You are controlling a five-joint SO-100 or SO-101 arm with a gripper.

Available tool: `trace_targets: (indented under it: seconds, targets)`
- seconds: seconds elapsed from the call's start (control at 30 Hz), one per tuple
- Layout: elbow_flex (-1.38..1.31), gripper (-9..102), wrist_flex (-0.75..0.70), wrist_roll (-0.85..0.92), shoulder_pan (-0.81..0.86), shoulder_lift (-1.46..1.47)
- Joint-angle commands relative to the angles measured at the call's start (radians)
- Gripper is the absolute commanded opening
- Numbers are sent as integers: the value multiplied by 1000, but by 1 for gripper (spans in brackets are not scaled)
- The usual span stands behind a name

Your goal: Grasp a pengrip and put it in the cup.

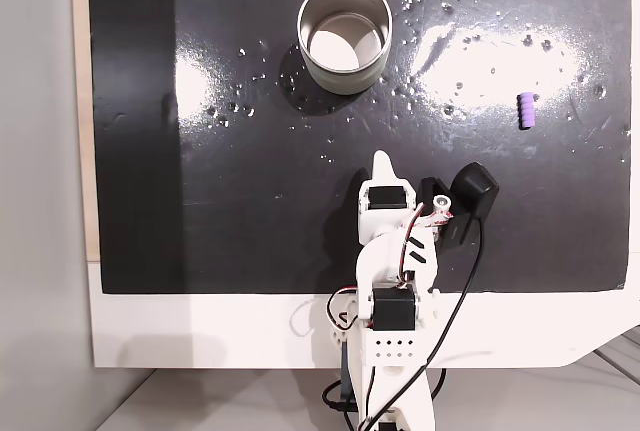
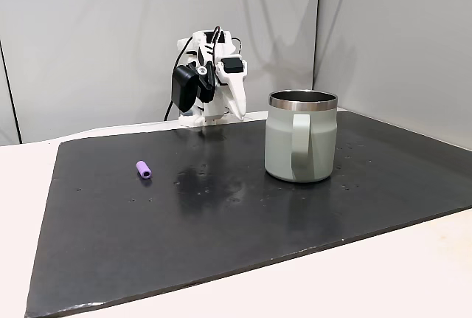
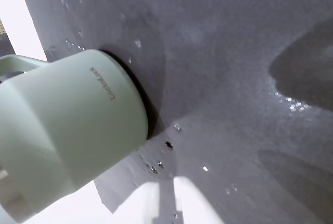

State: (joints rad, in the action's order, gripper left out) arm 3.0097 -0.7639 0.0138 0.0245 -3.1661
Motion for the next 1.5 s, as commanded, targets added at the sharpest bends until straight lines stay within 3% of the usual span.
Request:
trace_targets:
  seconds: [0.0,0.37,0.77,1.17,1.47]
  targets:
    - [-5,0,25,5,-5,-12]
    - [-232,0,-18,58,-34,5]
    - [-799,0,-94,-6,6,430]
    - [-1413,0,-186,-227,92,973]
    - [-1862,0,-439,-425,178,1342]
